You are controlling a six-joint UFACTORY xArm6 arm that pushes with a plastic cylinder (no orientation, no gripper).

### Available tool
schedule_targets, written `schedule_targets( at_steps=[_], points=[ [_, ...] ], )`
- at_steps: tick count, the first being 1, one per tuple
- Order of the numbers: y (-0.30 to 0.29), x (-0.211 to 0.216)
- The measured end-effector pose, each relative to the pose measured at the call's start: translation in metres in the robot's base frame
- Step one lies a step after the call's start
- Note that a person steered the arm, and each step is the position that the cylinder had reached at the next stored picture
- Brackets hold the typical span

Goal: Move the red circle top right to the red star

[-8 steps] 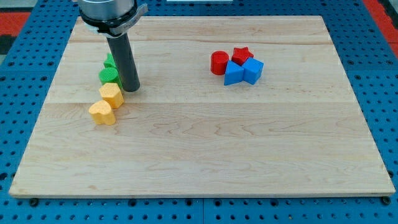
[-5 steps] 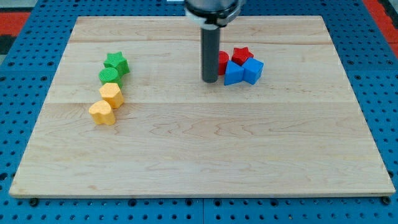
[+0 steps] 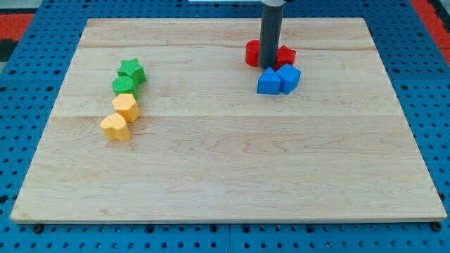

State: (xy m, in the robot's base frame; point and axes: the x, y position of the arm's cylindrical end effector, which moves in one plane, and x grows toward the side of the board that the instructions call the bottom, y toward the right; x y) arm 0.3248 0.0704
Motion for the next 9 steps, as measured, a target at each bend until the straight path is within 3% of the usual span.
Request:
schedule_targets(
  at_steps=[3,5,6,8,9],
  points=[
    [-0.06,-0.01],
    [-0.007,-0.059],
    [0.01,-0.063],
    [-0.024,-0.083],
    [-0.023,-0.115]
  ],
)
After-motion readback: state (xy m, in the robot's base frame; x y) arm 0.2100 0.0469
